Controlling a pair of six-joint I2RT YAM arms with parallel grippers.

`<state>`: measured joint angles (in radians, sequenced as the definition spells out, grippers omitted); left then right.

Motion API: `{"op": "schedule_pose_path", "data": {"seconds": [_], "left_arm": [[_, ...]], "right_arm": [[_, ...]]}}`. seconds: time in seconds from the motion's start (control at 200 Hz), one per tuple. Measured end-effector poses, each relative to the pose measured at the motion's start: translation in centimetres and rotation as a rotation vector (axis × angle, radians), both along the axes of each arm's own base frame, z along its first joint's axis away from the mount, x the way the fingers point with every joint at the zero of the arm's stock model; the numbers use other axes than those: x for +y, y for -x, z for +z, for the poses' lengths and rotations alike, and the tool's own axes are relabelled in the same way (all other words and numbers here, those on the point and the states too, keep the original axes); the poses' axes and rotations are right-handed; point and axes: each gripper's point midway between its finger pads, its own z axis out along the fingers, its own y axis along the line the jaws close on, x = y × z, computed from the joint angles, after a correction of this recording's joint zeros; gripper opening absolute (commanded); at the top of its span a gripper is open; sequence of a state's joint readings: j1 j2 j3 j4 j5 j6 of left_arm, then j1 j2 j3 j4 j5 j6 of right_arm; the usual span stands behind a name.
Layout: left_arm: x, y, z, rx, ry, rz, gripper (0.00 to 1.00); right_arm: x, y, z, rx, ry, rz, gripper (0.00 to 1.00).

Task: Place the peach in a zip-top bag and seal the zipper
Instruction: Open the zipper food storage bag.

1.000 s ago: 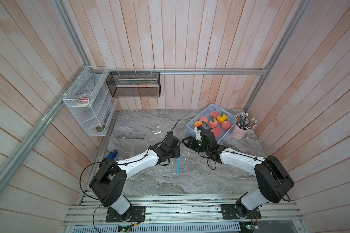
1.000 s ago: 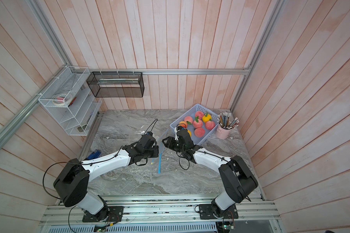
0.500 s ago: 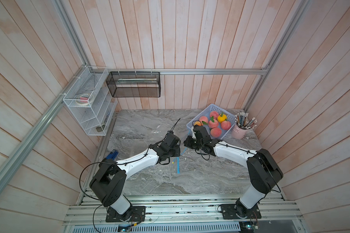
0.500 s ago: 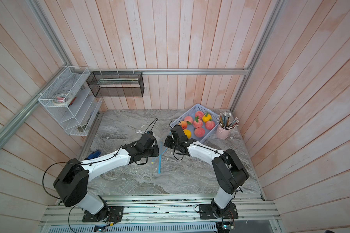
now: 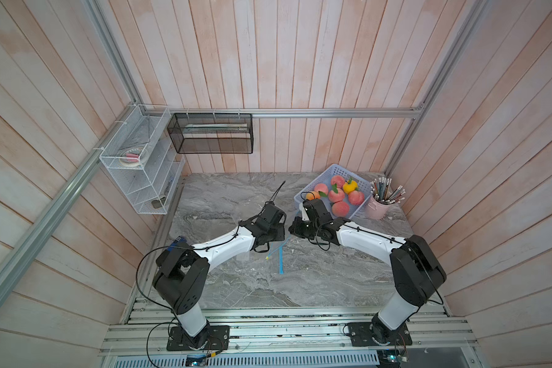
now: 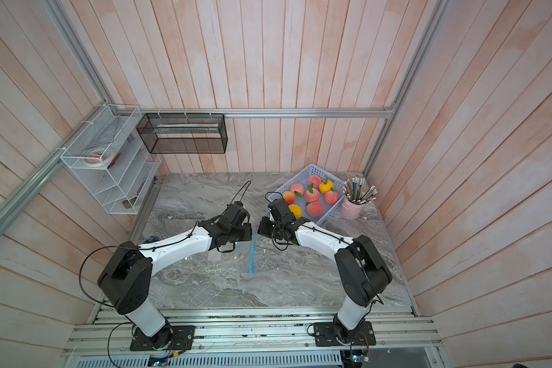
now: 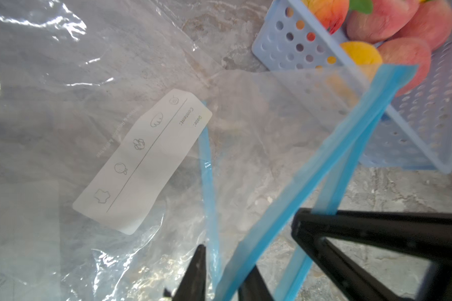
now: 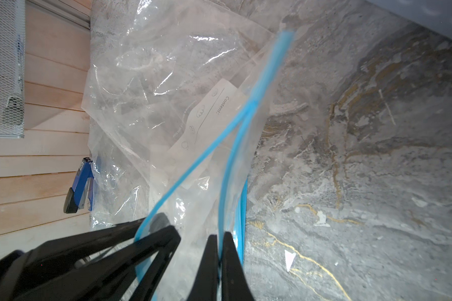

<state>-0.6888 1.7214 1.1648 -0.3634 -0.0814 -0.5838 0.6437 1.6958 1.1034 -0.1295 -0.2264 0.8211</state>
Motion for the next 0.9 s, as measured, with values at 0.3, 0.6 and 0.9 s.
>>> {"op": "schedule_pose_path", "data": {"seconds": [0.3, 0.6, 0.9], "left_arm": [[0.3, -0.4, -0.7, 0.003, -0.018, -0.005, 0.0], [0.9, -0.2, 2.9, -0.053, 0.017, -0.005, 0.0], [3.0, 0.0, 8.5, -0.125, 0.079, 0.021, 0.0]], "right_arm": [[-0.6, -0.6, -0.3, -0.013, 0.016, -0.053, 0.0], [-2.6, -1.7, -1.1, -0.046, 0.105, -0.115, 0.18], [-3.7, -2.7, -0.6, -0.087, 0.152, -0.108, 0.36]]}}
